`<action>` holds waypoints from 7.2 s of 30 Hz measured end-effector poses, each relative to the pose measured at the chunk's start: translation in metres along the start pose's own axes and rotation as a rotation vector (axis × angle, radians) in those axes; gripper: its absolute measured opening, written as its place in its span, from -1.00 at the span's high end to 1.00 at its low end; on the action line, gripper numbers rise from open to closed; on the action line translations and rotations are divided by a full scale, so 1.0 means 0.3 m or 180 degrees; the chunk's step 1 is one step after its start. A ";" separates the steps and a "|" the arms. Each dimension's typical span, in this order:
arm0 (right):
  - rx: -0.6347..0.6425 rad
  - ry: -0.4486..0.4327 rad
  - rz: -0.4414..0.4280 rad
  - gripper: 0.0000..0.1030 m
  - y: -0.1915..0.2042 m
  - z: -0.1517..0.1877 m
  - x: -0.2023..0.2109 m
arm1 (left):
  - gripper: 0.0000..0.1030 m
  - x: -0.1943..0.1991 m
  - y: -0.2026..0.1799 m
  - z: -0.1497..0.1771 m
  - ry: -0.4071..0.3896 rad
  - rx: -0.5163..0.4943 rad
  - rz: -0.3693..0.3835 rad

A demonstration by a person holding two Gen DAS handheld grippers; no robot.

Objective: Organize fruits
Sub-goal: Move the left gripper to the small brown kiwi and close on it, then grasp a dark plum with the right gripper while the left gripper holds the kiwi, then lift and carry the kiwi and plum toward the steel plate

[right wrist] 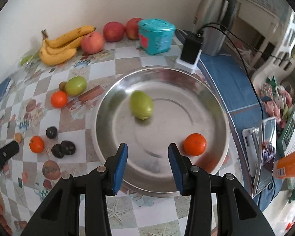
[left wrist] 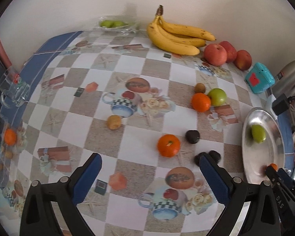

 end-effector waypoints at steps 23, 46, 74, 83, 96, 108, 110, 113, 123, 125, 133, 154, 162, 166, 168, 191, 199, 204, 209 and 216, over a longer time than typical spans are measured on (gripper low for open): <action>0.0065 -0.0107 -0.0024 -0.25 0.134 0.009 0.029 | -0.99 0.018 0.081 -0.040 -0.0056 0.0057 0.0043; -0.0036 -0.0333 -0.0846 -0.93 0.324 -0.015 0.054 | -1.00 -0.034 0.444 -0.098 -0.0051 0.0691 -0.0341; -0.0008 -0.0042 -0.1056 -0.93 0.344 -0.042 -0.057 | -0.76 -0.171 0.301 -0.148 0.0001 0.0231 0.0009; 0.0005 0.0014 -0.1102 -0.93 0.355 -0.063 -0.086 | -0.44 -0.258 0.259 -0.141 0.0153 0.0151 0.0082; 0.0129 0.0161 -0.1024 -0.93 0.404 -0.116 -0.159 | -0.05 -0.312 0.210 -0.158 0.0228 0.0079 0.0104; 0.0069 0.0270 -0.0997 -0.93 0.442 -0.173 -0.209 | 0.35 -0.324 0.165 -0.167 0.0213 -0.0028 0.0043; 0.0061 0.0288 -0.0980 -0.93 0.448 -0.178 -0.217 | 0.46 -0.327 0.163 -0.169 0.0213 -0.0029 0.0012; 0.0064 0.0313 -0.0972 -0.93 0.457 -0.183 -0.228 | 0.46 -0.324 0.173 -0.167 0.0227 0.0012 0.0035; 0.0161 0.0398 -0.0796 -0.93 0.503 -0.182 -0.261 | 0.46 -0.316 0.218 -0.180 0.0267 0.0127 -0.0037; 0.0179 0.0421 -0.0784 -0.93 0.515 -0.179 -0.271 | 0.46 -0.310 0.224 -0.178 0.0268 0.0133 -0.0037; 0.0244 0.0439 -0.0682 -0.93 0.537 -0.178 -0.298 | 0.46 -0.309 0.224 -0.175 0.0291 0.0108 -0.0065; 0.0407 0.0464 -0.0543 -1.00 0.639 -0.148 -0.313 | 0.46 -0.305 0.244 -0.182 0.0346 0.0136 0.0054; 0.0267 0.0460 -0.0493 -1.00 0.640 -0.134 -0.312 | 0.46 -0.306 0.240 -0.186 0.0359 0.0139 0.0071; 0.0227 0.0433 -0.0505 -1.00 0.635 -0.126 -0.313 | 0.46 -0.302 0.240 -0.188 0.0353 0.0138 0.0076; 0.0252 0.0462 -0.0517 -1.00 0.626 -0.128 -0.308 | 0.46 -0.301 0.242 -0.188 0.0353 0.0141 0.0075; 0.0462 0.0580 -0.0302 0.53 0.625 -0.181 -0.217 | 0.46 -0.259 0.233 -0.190 0.0254 0.0104 0.0047; 0.0385 0.0428 -0.0423 0.71 0.584 -0.210 -0.121 | 0.46 -0.232 0.223 -0.195 0.0227 0.0065 0.0026; 0.0418 0.0494 -0.0511 0.70 0.589 -0.202 -0.149 | 0.46 -0.230 0.221 -0.194 0.0226 0.0056 0.0015; 0.0416 0.0606 -0.0555 0.68 0.590 -0.193 -0.200 | 0.46 -0.236 0.222 -0.196 0.0243 0.0060 0.0013; 0.0341 0.0648 -0.0660 0.32 0.586 -0.192 -0.227 | 0.46 -0.236 0.221 -0.196 0.0245 0.0056 0.0013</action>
Point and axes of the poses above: each gripper's, at about its wrist camera, not at the fingertips, and x roughly against the way its jaws point, y to its left, z to its underside, the point moved 1 cm from there along -x, roughly the way its jaws point, and after that the axes turned 4 degrees about x, right-handed, at the moved point
